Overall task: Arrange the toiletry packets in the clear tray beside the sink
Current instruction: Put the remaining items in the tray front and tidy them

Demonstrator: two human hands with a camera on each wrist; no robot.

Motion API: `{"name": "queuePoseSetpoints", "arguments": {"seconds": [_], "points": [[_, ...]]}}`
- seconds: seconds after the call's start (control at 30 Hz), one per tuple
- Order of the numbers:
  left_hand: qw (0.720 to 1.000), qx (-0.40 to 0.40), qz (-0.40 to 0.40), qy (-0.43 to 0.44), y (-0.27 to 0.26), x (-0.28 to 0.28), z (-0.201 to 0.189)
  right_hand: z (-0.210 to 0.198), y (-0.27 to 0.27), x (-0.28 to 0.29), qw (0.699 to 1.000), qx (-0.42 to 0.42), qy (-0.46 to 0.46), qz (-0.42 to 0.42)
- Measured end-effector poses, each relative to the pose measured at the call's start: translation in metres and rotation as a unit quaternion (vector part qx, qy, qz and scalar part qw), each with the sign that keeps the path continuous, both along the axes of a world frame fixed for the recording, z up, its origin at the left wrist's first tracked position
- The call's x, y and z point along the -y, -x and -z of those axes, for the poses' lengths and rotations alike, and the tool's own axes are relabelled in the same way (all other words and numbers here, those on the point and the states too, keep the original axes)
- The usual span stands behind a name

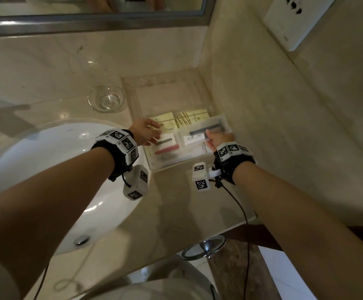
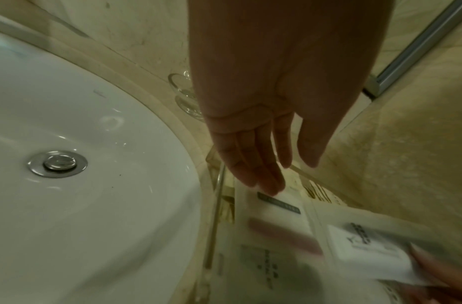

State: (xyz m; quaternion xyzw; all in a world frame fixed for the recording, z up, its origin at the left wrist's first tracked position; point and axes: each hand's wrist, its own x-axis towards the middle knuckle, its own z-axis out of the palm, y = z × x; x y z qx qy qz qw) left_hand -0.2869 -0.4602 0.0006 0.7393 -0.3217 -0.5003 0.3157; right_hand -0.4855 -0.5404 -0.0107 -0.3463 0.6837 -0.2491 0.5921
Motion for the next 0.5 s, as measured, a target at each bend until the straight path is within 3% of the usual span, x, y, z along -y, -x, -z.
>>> {"name": "queuePoseSetpoints", "arguments": {"seconds": [0.2, 0.4, 0.5], "points": [[0.998, 0.001, 0.043, -0.04, 0.0, -0.002, 0.007, 0.012, -0.006, 0.005, 0.994, -0.09, -0.026, -0.049], [0.997, 0.016, 0.05, -0.055, -0.003, -0.002, 0.007, 0.009, -0.003, 0.007, 0.983, -0.111, -0.013, -0.147], [0.997, 0.022, 0.046, -0.058, -0.005, -0.002, 0.007, 0.004, -0.002, 0.0, 0.984, -0.149, 0.008, -0.095]]}}
